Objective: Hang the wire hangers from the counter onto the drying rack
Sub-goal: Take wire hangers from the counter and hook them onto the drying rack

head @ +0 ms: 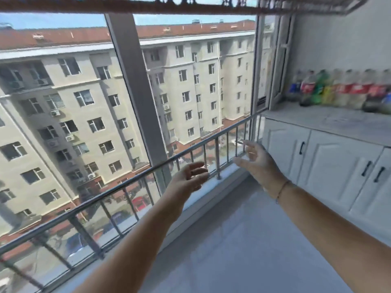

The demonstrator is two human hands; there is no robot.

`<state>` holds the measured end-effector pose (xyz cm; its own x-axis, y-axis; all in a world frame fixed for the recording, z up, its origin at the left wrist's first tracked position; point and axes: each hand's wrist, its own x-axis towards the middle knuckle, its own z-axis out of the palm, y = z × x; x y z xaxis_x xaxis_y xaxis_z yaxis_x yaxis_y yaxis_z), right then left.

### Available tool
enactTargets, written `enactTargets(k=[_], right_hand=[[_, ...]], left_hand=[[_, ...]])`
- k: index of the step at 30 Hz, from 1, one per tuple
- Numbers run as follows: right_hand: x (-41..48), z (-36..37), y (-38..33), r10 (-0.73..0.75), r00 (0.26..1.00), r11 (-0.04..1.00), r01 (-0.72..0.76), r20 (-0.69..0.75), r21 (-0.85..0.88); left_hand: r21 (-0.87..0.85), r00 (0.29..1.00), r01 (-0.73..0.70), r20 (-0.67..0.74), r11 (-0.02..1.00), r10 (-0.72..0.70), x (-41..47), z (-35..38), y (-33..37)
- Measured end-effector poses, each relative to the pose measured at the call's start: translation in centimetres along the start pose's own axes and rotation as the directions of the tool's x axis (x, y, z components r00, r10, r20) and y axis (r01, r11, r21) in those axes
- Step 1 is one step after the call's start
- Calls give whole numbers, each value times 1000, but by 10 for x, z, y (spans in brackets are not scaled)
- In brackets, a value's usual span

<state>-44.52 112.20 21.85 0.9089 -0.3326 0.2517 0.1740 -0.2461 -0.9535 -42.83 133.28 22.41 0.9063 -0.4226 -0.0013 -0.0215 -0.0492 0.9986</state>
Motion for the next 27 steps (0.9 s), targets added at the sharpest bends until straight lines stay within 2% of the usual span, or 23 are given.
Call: enactTargets(k=[5,11,18,27], right_hand=[[12,-105,29,44,986,995,-57,-161,-76],[27,-202,66,84,932,988,-124,-352,-92],[76,-302,106,90,859,971,-188,-504,-146],[180,-412,140,135,746,963,-255,-652,-91]], left_hand=[[3,988,-12,153,1000,11,64,97,-1],[16,942,-40,333,999,33,135,198,-4],[-44,879,-25,474,999,43,241,304,-13],[-62,806,-1,591,998,37,402,412,0]])
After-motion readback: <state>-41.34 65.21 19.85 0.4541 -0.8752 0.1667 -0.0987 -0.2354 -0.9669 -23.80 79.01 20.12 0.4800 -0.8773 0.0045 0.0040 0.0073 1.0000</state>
